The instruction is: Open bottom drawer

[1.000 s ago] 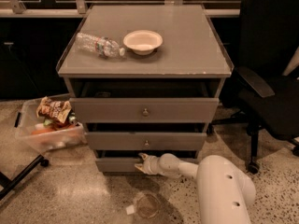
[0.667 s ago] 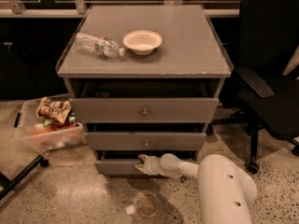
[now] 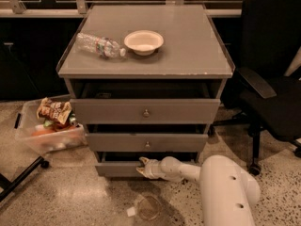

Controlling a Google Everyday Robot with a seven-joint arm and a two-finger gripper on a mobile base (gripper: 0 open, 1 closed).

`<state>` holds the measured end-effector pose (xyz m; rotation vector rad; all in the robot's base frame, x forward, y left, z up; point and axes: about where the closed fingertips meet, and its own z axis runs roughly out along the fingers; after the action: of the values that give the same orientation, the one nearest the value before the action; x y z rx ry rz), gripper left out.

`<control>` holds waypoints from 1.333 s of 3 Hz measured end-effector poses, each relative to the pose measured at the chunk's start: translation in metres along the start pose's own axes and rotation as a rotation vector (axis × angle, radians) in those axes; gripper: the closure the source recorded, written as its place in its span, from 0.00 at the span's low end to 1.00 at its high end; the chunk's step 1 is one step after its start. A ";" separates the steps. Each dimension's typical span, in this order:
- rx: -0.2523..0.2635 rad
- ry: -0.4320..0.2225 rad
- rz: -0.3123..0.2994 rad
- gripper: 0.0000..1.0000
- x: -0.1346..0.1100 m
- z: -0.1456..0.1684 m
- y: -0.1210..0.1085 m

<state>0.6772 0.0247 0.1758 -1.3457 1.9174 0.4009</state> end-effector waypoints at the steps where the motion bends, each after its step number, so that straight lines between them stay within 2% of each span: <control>1: 0.000 0.000 0.000 1.00 -0.002 -0.002 0.000; 2: -0.015 0.004 -0.008 1.00 0.002 -0.003 0.007; 4: -0.018 0.009 -0.019 1.00 0.005 -0.006 0.007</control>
Offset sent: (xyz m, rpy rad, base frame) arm -0.0715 -0.0152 -0.0472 -0.0186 0.0718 0.1558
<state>0.6673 0.0205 0.1752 -1.3783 1.9116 0.4047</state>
